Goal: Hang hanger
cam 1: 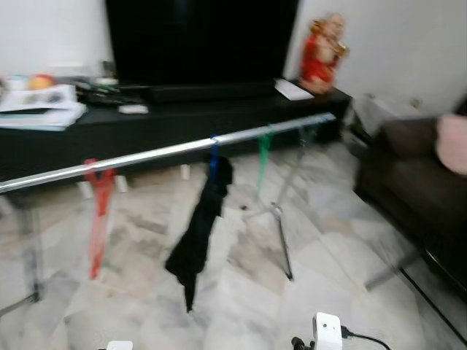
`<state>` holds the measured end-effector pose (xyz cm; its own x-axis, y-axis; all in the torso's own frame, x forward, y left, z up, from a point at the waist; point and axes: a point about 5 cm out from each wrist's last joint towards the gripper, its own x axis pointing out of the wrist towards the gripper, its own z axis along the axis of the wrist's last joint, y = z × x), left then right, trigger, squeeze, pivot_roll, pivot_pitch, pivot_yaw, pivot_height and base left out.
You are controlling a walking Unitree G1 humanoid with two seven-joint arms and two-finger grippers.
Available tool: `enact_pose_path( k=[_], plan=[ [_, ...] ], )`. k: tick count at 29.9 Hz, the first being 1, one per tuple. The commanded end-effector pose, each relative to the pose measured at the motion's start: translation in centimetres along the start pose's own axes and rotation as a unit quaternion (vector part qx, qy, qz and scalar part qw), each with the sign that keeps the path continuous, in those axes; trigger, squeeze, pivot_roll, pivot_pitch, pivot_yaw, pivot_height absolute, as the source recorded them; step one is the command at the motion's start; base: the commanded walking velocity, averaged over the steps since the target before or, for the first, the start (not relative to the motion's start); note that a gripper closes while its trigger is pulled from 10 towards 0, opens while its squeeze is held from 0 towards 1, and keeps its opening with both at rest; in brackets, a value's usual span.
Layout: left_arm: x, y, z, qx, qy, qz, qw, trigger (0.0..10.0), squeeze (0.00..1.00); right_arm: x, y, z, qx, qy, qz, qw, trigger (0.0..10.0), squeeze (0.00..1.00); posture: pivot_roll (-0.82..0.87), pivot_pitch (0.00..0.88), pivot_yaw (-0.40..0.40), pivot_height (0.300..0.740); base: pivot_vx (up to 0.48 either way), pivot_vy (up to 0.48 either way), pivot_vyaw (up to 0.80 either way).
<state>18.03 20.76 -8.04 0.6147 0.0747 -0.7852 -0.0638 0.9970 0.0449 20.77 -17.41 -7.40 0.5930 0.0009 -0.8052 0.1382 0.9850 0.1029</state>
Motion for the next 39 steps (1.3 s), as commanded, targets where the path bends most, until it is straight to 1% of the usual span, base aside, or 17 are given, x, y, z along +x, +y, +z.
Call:
enact_pose_path(
  k=[1,8,37,39],
  plan=[
    [-0.37,0.73,-1.45,-0.009,0.025,0.008,1.0,10.0,0.0,0.12,0.58,0.7,-0.002,-0.01,0.005,1.0,10.0,0.0,0.08,0.0,-0.038,0.74,0.0,0.0,-0.76],
    [-0.48,1.23,-1.54,-0.01,0.023,0.014,1.0,10.0,0.0,0.14,0.89,0.5,0.008,-0.008,0.003,1.0,10.0,0.0,0.08,0.013,-0.027,0.74,0.0,0.0,-0.76],
    [-0.48,1.23,-1.54,-0.01,0.023,0.014,1.0,10.0,0.0,0.14,0.89,0.5,0.008,-0.008,0.003,1.0,10.0,0.0,0.08,0.013,-0.027,0.74,0.0,0.0,-0.76],
    [-0.38,1.24,-1.21,-0.011,0.021,0.011,1.0,10.0,0.0,0.19,1.04,0.84,0.006,-0.01,0.003,1.0,10.0,0.0,0.06,0.009,-0.026,0.74,0.0,0.0,-0.75]
  ],
)
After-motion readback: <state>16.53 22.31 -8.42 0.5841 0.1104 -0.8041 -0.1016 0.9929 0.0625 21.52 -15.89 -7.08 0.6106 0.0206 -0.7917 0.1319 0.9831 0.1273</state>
